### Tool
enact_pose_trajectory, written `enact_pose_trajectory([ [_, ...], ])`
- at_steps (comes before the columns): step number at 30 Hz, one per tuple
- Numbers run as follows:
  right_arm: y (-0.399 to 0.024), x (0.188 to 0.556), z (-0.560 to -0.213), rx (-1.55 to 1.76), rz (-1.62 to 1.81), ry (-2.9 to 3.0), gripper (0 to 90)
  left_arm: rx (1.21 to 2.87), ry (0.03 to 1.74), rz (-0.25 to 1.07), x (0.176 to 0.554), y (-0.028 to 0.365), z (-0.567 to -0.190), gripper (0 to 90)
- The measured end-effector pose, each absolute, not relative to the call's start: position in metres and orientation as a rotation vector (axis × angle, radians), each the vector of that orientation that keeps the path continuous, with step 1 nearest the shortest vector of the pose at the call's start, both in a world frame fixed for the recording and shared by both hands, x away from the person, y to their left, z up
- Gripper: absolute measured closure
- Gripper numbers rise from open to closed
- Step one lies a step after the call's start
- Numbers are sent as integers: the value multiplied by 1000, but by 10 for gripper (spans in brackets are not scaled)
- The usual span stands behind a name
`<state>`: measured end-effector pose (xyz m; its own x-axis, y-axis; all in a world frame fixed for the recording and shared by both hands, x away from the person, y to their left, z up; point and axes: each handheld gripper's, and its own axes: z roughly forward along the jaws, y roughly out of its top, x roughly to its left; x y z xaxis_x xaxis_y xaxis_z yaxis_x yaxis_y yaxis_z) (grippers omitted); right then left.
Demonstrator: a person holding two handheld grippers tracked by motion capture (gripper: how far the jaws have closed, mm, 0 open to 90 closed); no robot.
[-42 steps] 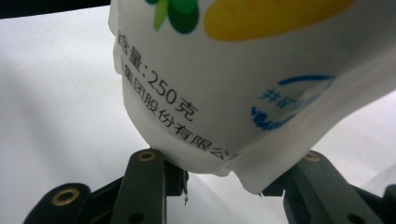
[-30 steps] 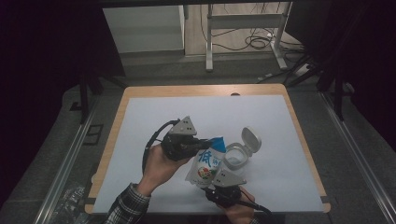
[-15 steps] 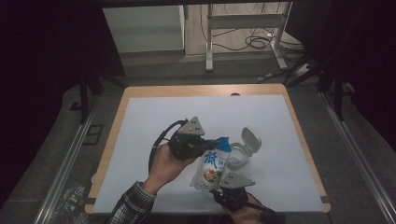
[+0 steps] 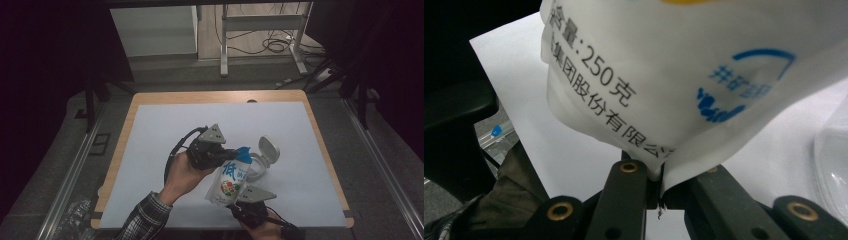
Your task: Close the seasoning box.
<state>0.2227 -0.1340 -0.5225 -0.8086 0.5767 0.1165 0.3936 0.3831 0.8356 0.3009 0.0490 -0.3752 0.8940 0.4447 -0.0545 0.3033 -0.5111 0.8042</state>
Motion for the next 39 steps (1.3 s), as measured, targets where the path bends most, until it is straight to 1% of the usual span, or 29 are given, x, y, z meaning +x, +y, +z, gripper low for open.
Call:
enact_pose_trajectory([
  [24,-132,222,-520,789,1432,2471,887,2200,544,188,312,31,-375,897],
  [39,-129,222,-518,748,1455,2491,887,2328,528,149,327,20,-370,897],
])
